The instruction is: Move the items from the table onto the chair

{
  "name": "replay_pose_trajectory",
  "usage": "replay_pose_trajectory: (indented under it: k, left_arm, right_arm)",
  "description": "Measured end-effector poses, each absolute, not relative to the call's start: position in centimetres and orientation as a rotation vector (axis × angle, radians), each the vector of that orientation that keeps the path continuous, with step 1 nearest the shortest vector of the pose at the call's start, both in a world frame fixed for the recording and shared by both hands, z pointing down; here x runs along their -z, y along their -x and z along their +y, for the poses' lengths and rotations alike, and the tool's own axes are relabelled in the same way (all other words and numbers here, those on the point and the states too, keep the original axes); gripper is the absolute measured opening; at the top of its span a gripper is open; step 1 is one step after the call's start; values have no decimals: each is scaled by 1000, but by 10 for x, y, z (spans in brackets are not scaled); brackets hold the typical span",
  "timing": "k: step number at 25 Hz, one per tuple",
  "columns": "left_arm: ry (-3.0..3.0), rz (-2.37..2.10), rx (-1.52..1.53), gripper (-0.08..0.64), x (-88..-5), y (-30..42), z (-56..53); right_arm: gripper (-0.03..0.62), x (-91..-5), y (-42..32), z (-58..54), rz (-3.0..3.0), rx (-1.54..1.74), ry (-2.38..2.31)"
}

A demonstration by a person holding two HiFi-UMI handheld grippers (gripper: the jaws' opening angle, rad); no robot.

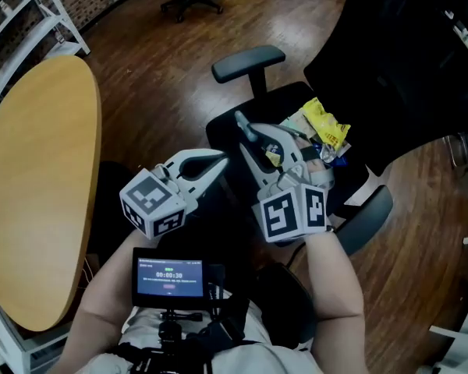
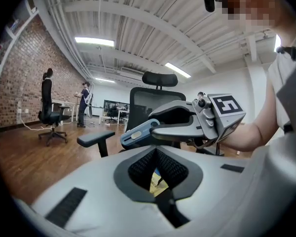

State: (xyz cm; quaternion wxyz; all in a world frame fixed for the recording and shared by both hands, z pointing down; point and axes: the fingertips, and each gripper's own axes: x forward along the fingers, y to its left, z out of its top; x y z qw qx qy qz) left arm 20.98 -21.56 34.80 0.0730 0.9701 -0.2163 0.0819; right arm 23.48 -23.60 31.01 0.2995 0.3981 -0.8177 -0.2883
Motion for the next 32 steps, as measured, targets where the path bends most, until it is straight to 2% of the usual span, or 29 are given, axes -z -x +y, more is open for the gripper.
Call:
replay_pose_trajectory:
  k: [12,18,27,32]
  left_arm:
    - [-2839,-457,-302,8,-404,-279,-219]
    - [-2795,-441,-354,8,-429,-285,-224]
    - [-2768,-410,-423,9,-451,-290,-223]
    - [-2766,-404,-426,8,-452,-289,-221]
  right_arm:
    - [114,-446,-338,-278,-1887,535,-1104]
    - [114,-516,-359,-282,-1853,240,-1096]
    - [123,-558,-374,-268,-1759,27,-1162]
    - [156,-570,-388,-261,-1704,-58,-1184]
